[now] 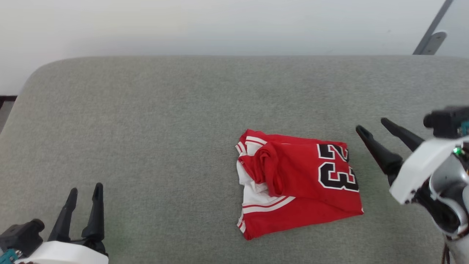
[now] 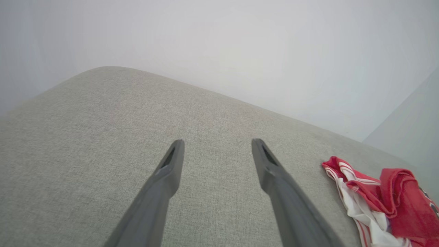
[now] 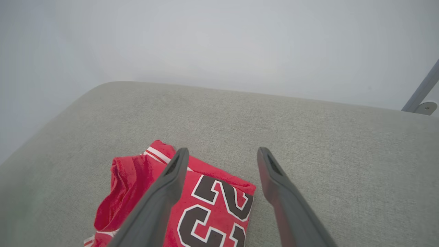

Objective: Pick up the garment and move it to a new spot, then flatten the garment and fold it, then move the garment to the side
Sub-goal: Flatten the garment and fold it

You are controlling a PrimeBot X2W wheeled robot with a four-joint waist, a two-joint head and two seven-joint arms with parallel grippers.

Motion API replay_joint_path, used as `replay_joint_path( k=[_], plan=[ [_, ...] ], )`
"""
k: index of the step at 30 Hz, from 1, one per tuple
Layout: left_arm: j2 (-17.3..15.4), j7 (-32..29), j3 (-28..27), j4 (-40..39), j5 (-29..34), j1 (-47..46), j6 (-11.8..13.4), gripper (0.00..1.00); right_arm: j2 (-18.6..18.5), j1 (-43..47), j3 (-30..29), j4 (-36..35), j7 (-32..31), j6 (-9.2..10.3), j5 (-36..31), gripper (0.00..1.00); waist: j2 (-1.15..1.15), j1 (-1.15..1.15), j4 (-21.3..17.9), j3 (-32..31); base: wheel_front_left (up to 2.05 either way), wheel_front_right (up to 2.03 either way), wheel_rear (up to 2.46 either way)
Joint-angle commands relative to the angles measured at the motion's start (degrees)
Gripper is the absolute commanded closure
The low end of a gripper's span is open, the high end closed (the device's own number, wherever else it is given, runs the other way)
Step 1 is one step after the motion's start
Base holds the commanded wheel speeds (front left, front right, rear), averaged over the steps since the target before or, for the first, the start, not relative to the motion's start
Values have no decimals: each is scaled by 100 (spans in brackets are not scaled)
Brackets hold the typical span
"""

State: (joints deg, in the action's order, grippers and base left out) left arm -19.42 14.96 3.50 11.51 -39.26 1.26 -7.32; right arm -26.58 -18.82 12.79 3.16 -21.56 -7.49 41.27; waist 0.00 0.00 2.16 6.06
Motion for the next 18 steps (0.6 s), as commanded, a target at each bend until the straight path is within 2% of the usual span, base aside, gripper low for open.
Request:
replay_joint_path(
  k=[1,10,18],
  plan=[
    [24,27,-79,-14,54,104,-17,0,-39,211,21,25,333,0,-125,0,0,0,-107,-98,0,0,0],
    [41,27,-230,-22,382,337,-17,0,-138,865,-99,421,2116,0,-705,0,0,0,-276,-310,0,0,0],
    [166,27,-447,-47,695,515,-17,0,-54,1164,-157,992,3097,0,-1064,0,0,0,-310,-521,0,0,0]
  ],
)
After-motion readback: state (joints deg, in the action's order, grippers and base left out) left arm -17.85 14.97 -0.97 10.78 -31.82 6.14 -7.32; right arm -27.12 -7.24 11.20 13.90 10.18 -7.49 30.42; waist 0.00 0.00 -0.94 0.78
